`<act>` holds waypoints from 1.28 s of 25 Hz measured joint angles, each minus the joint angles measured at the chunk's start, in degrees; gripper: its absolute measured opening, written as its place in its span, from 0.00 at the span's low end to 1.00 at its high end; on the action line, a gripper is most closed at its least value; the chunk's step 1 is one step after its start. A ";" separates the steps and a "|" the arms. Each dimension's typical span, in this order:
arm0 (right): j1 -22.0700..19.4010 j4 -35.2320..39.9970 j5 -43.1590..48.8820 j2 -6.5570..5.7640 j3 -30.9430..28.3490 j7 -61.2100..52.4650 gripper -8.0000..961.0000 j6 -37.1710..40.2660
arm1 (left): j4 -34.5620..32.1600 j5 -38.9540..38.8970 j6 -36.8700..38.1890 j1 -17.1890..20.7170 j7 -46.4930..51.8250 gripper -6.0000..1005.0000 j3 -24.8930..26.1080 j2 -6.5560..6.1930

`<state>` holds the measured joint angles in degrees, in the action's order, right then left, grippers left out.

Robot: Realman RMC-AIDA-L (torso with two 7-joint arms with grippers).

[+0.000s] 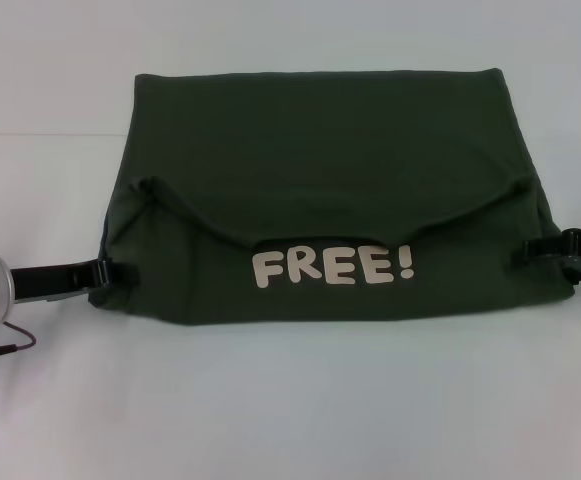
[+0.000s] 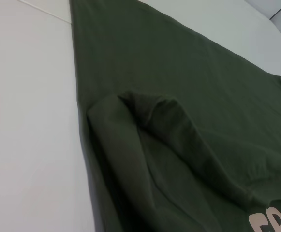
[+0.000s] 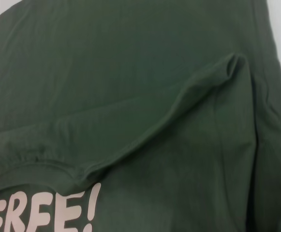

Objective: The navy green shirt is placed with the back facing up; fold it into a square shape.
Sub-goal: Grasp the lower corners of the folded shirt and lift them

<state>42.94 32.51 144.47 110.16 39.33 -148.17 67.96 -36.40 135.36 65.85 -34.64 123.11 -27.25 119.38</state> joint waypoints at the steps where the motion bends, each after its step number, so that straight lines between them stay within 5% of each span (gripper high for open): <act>1: 0.00 0.00 0.00 0.14 0.05 0.03 0.94 -0.22 | 0.02 0.00 -0.04 -0.02 -0.02 0.05 0.00 0.02; 10: -0.13 0.43 -0.29 1.13 0.09 1.88 0.94 -1.06 | -0.06 0.00 -0.12 -0.02 -0.04 0.05 -0.60 0.14; 15: -0.24 0.41 -0.35 1.22 0.09 2.08 0.72 -0.97 | 0.00 -0.02 -0.12 0.01 -0.05 0.05 -0.62 0.14; 24: -0.23 0.28 -0.40 1.19 0.03 1.77 0.49 -0.99 | -0.01 -0.29 -0.11 0.01 -0.07 0.05 -0.61 0.14; 29: -0.49 0.29 -0.40 1.00 -0.25 1.98 0.21 -0.81 | -0.08 -0.43 0.16 0.01 0.17 0.05 -0.55 0.14; 32: -0.81 0.54 -0.45 0.67 -0.35 2.20 0.12 0.22 | -0.08 -0.42 1.10 -0.14 0.55 0.05 -0.47 -0.01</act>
<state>42.13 33.05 144.03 110.83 38.98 -145.97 68.18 -36.48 134.93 66.95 -34.78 123.67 -27.72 119.37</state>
